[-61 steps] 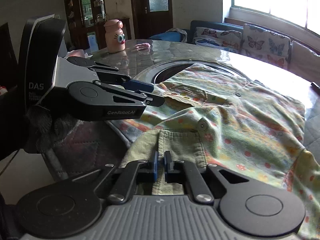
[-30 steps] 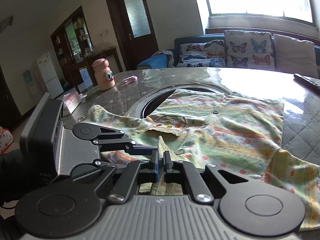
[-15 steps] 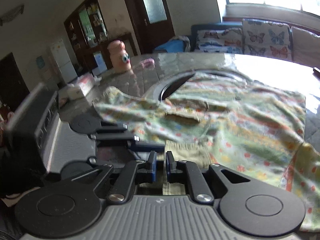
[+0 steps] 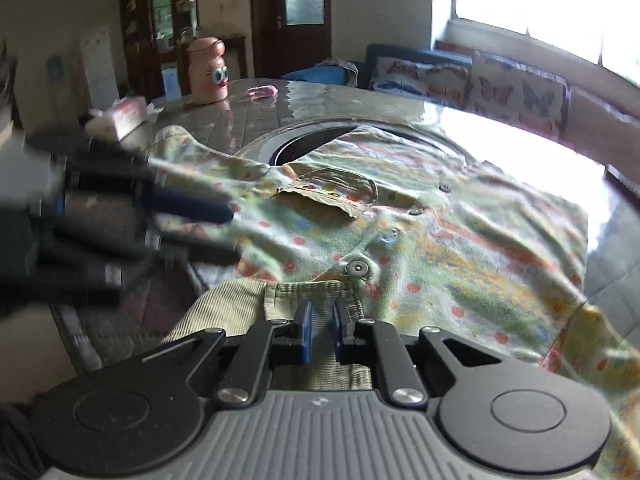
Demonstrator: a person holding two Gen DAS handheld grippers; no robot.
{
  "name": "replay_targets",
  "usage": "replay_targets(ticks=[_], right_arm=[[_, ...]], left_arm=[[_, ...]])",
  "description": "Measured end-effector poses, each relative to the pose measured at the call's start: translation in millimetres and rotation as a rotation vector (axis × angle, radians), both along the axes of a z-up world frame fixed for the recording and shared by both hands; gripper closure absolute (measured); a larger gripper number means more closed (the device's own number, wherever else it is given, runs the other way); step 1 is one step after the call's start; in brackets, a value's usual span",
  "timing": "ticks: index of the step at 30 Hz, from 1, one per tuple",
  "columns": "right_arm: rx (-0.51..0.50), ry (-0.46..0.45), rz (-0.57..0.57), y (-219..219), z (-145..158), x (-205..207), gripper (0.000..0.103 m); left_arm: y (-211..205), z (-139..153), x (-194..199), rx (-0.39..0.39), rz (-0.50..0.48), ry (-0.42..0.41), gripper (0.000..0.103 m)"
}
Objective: Fold clothes
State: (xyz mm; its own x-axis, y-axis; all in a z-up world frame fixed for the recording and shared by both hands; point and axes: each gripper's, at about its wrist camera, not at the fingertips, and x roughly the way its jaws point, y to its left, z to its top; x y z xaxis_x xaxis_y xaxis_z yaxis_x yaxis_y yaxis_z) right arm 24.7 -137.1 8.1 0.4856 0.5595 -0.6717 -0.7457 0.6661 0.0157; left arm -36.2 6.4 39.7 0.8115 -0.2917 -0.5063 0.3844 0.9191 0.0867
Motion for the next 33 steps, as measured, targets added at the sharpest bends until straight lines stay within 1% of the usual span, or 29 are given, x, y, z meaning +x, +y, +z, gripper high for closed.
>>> replay_targets(ticks=[4, 8, 14, 18, 20, 21, 22, 23, 24, 26, 33], right_arm=[[0.003, -0.012, 0.005, -3.2, -0.8, -10.0, 0.092], [0.047, 0.022, -0.013, -16.2, 4.5, -13.2, 0.092], [0.098, 0.017, -0.116, -41.1, 11.9, -9.1, 0.091], [0.082, 0.063, -0.174, -51.2, 1.1, 0.4, 0.091], [0.111, 0.077, -0.183, -58.6, 1.5, 0.4, 0.091], [0.128, 0.080, -0.190, -62.5, 3.0, 0.0, 0.088], [0.145, 0.076, -0.204, -66.6, 5.2, -0.1, 0.081], [0.162, 0.071, -0.223, -71.3, 7.5, -0.2, 0.078], [0.175, 0.068, -0.247, -77.1, 8.7, 0.1, 0.074], [0.184, 0.069, -0.316, -93.1, 6.5, 1.9, 0.074], [0.216, 0.075, -0.557, -149.3, -1.0, 8.2, 0.073]], left_arm=[[-9.5, 5.0, 14.2, -0.021, -0.015, -0.013, 0.074], [-24.2, -4.2, 32.3, -0.028, -0.043, 0.026, 0.076], [-37.1, -28.9, 42.1, 0.017, -0.068, 0.096, 0.077], [-37.8, -32.0, 37.7, 0.037, -0.077, 0.084, 0.077], [-38.7, -31.3, 37.0, 0.045, -0.073, 0.086, 0.076], [-39.9, -30.4, 36.4, 0.051, -0.073, 0.083, 0.076], [-41.2, -29.0, 36.7, 0.051, -0.074, 0.079, 0.075], [-42.5, -27.7, 37.0, 0.051, -0.075, 0.076, 0.073], [-43.8, -26.3, 37.3, 0.052, -0.077, 0.072, 0.067], [-48.0, -23.9, 39.2, 0.055, -0.076, 0.065, 0.061], [-62.9, -16.1, 49.4, 0.054, -0.080, 0.059, 0.061]])
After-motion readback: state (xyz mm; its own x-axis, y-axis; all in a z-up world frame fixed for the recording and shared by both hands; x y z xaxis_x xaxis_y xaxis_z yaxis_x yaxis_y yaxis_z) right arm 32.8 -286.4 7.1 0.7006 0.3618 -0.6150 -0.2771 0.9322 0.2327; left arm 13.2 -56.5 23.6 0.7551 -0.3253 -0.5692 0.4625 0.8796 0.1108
